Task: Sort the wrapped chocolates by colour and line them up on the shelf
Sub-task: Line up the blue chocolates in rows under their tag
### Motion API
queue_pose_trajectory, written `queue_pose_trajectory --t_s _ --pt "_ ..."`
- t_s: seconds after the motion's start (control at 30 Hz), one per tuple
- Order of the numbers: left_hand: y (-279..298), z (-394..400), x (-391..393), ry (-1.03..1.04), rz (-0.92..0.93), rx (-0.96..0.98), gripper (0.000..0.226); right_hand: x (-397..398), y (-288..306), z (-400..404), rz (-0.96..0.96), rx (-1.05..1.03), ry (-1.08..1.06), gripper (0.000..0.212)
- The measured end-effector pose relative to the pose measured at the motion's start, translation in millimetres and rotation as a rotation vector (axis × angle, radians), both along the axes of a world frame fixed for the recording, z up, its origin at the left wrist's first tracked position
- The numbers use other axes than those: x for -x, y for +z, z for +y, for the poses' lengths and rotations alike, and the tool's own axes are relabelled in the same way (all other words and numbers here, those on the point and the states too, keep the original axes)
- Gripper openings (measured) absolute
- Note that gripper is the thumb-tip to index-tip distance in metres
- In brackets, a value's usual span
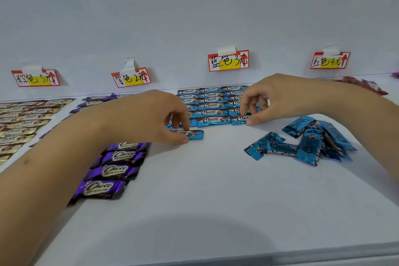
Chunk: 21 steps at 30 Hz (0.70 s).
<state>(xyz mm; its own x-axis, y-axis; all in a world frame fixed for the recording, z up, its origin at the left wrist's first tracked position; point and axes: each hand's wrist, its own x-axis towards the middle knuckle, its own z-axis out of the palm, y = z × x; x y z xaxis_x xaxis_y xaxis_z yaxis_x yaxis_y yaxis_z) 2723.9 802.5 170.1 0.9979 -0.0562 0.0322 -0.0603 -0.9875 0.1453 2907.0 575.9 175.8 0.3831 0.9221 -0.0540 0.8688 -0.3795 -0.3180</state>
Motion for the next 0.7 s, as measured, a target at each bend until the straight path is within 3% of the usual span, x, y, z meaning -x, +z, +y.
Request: queue_pose_trajectory --t_s 0.47,0.7 --pt "1.6 0.5 -1.1 0.001 -0.037 -0.004 0.027 -2.6 -1.5 0.1 -0.001 -0.008 -0.021 0.018" --pt "-5.6 -11.9 -1.5 -0.088 -0.083 0.034 0.042 -5.9 -4.1 1.0 -0.005 -0.097 0.006 0.006"
